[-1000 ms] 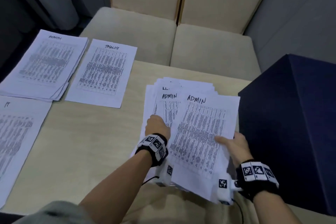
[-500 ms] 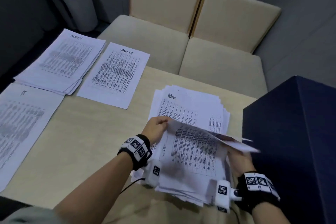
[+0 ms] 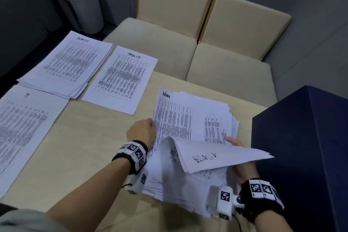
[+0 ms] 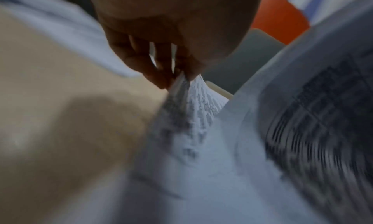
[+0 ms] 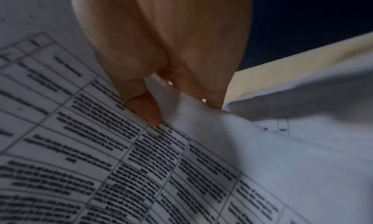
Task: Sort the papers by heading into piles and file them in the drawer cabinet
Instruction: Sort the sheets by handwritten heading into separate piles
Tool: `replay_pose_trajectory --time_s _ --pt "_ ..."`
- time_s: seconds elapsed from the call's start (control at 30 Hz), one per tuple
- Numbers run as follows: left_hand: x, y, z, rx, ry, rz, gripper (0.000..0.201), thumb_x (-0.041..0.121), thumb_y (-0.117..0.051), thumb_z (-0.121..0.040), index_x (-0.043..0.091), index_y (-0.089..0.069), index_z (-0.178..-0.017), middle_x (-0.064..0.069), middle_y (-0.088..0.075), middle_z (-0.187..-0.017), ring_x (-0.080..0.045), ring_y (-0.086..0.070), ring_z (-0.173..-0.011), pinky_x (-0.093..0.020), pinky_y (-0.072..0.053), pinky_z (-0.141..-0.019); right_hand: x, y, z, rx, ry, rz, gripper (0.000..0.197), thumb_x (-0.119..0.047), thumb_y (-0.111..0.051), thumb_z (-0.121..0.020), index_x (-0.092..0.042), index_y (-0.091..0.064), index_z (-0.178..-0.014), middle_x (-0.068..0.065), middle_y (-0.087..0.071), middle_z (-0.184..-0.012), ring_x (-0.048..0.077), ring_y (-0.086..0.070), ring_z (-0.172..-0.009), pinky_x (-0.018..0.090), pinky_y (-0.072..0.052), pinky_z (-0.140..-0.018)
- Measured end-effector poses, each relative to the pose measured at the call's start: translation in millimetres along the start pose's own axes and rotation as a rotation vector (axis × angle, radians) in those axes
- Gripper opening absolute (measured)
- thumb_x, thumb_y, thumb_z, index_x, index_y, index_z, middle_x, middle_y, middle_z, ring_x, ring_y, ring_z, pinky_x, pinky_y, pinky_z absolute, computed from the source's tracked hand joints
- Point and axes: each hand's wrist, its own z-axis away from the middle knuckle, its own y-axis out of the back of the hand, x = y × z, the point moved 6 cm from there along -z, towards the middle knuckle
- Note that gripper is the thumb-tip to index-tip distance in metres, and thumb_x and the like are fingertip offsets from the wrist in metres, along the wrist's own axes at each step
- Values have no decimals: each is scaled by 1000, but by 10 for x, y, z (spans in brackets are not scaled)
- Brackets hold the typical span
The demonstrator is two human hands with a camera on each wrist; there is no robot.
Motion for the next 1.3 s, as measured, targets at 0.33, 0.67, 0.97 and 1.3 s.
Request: replay_pose_trajectory --time_s 0.33,0.67,0.97,1.3 --pt "252 254 61 -79 -510 -9 17 10 -45 -99 13 -57 -109 6 -55 -70 -16 -54 -63 -25 -43 -60 141 -166 -36 -117 -128 -252 50 -26 -86 -61 -7 -68 -104 7 -70 -76 16 -66 -59 24 -55 -51" --pt "188 -29 58 -234 -91 648 34 -12 -46 -78 13 -67 -67 -8 -69 -89 -25 -64 -84 -32 -53 -69 192 -38 -109 125 -117 28 16 9 -58 -80 0 -70 -86 15 -71 -71 31 -64 -70 35 -54 -62" --pt "415 -416 66 -348 136 198 33 35 -72 -83 10 -53 -73 -6 -61 -73 -23 -61 -66 -26 -48 -55 297 408 31 347 -210 -48 40 -17 -28 -107 -28 -53 -77 -16 -54 -35 12 -59 -58 23 -51 -49" --pt "622 -284 167 -293 -317 590 13 -4 -64 -84 8 -63 -80 8 -50 -64 -3 -44 -58 -16 -36 -61 72 347 9 305 -87 83 17 13 -50 -73 1 -59 -81 14 -56 -73 25 -53 -64 29 -41 -57"
